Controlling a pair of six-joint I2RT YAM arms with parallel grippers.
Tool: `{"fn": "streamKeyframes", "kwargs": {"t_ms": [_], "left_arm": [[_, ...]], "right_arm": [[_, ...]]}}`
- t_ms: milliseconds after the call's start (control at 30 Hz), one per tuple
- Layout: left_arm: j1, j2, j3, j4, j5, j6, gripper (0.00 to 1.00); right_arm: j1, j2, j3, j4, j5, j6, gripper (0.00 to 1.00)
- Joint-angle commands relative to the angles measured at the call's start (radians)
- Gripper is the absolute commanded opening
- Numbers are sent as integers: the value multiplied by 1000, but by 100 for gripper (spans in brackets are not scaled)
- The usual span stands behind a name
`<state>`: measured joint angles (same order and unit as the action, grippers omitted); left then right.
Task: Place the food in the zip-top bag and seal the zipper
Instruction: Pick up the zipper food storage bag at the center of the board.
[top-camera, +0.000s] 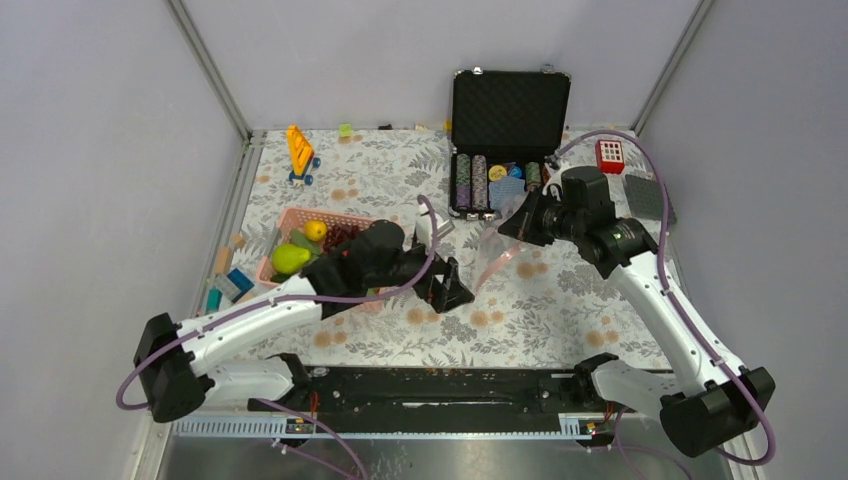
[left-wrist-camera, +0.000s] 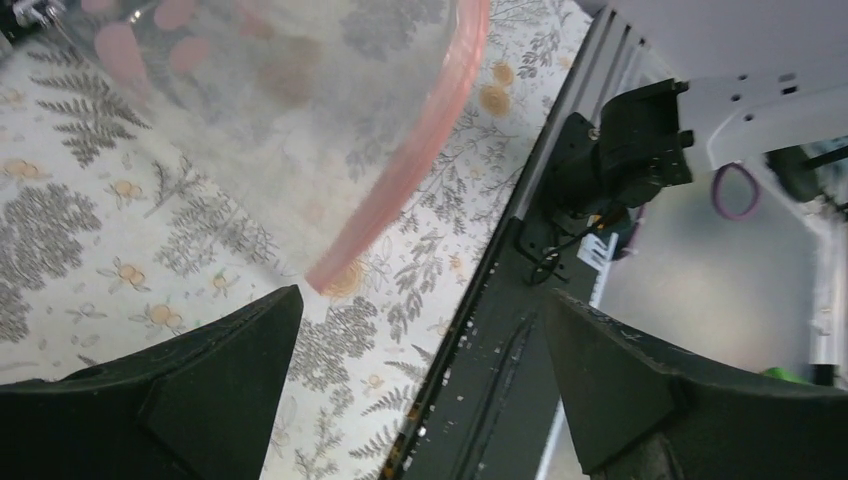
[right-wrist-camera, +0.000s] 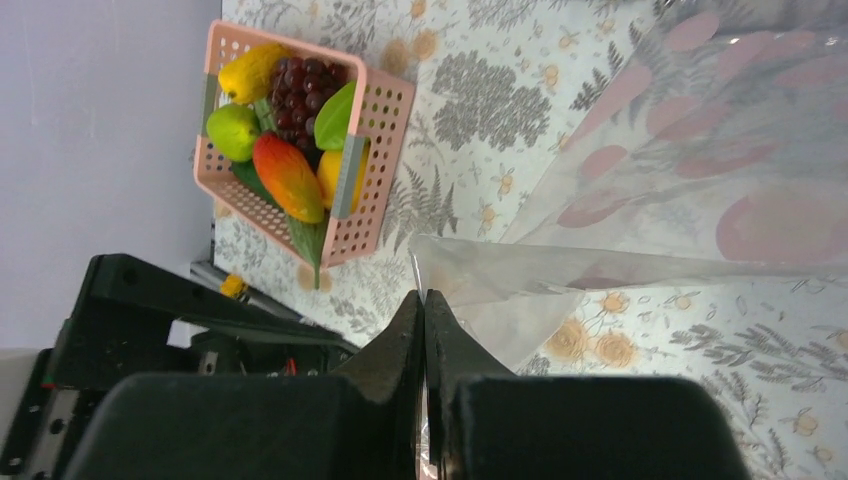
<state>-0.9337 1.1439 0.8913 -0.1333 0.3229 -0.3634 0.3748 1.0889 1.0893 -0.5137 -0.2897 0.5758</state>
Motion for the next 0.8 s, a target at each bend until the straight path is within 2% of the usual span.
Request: {"fn": "streamKeyframes", "kwargs": {"t_ms": [0, 133, 300, 333, 400, 467, 500, 533, 600, 667, 767], "left_arm": [[-31, 61, 79, 23, -111, 114, 89], [-56, 101, 112, 22, -115, 143, 85], [-75, 80, 114, 33, -142, 150, 82], [-77, 71, 109, 35, -148, 150, 77], [-79, 53, 96, 38, -157, 150, 57], [-80, 30, 76, 40, -168, 142, 28], [-80, 16, 65, 43, -173, 132, 11], [-81, 3, 53, 44, -181, 119, 0], [-80, -39, 16, 50, -177, 101, 0], [-82, -81, -27, 62, -170, 70, 0], [-83, -148, -96, 52, -186, 8, 0]], "right_arm": [[37, 25, 115, -136, -53, 20, 0], [90, 35, 179, -186, -113, 10, 0], [138, 67, 247, -200, -113, 24, 0], [146, 75, 254, -194, -118, 28, 0], [155, 89, 259, -179, -135, 31, 0], [158, 99, 262, -178, -134, 29, 0], [158, 101, 259, -179, -131, 24, 0], [157, 103, 257, -178, -130, 15, 0], [157, 102, 244, -178, -111, -12, 3], [157, 90, 222, -170, -69, -53, 24], [157, 21, 141, -96, 43, -102, 71]]}}
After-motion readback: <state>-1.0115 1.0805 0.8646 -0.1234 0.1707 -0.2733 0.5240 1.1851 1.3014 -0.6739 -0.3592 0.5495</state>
